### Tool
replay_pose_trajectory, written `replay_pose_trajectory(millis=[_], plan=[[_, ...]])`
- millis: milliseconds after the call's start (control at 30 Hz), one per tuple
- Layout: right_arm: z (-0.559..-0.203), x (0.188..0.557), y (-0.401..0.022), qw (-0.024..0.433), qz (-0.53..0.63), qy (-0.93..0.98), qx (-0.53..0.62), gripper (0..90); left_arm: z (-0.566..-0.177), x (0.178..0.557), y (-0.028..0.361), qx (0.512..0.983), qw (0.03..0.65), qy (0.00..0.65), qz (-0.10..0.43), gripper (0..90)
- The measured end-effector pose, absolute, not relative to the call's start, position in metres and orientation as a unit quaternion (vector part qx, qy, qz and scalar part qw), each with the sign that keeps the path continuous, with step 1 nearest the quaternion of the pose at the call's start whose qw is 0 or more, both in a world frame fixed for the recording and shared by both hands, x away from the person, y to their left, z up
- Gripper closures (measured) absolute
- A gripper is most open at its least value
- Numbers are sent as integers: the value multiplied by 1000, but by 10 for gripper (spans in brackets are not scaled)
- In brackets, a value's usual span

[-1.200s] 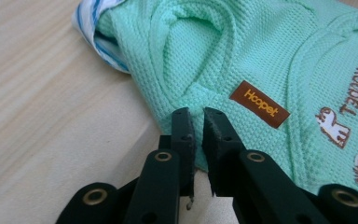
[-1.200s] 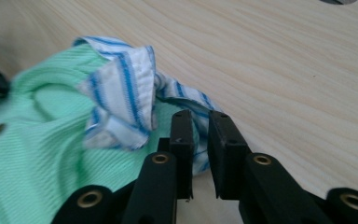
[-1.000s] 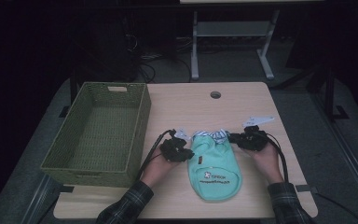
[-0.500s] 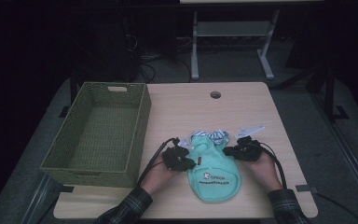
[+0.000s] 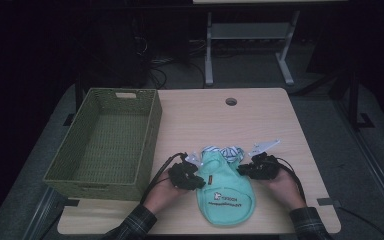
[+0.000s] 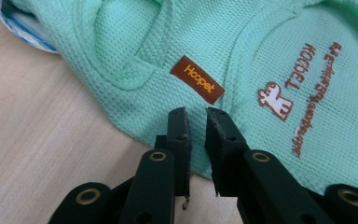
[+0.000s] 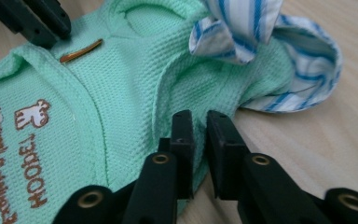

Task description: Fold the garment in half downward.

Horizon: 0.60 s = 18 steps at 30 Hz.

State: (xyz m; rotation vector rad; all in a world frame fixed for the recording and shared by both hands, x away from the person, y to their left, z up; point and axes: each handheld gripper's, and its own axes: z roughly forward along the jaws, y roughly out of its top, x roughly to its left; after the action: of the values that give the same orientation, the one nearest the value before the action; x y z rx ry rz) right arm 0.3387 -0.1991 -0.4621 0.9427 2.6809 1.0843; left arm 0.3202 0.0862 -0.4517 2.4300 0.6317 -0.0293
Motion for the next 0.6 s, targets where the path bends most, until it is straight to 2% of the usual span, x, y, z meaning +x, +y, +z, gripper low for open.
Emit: replay_pose_trajectory(millis=[233,400,600], plan=[[-447,347,-207,67,386,861,324,727,-439,334,89,907,336,255,1,737],[-441,356,-213,79,394,849,343,706,-433,347,88,901,345,264,11,664],[-438,373,-217,96,404,836,360,669,-425,372,85,897,346,272,43,618]])
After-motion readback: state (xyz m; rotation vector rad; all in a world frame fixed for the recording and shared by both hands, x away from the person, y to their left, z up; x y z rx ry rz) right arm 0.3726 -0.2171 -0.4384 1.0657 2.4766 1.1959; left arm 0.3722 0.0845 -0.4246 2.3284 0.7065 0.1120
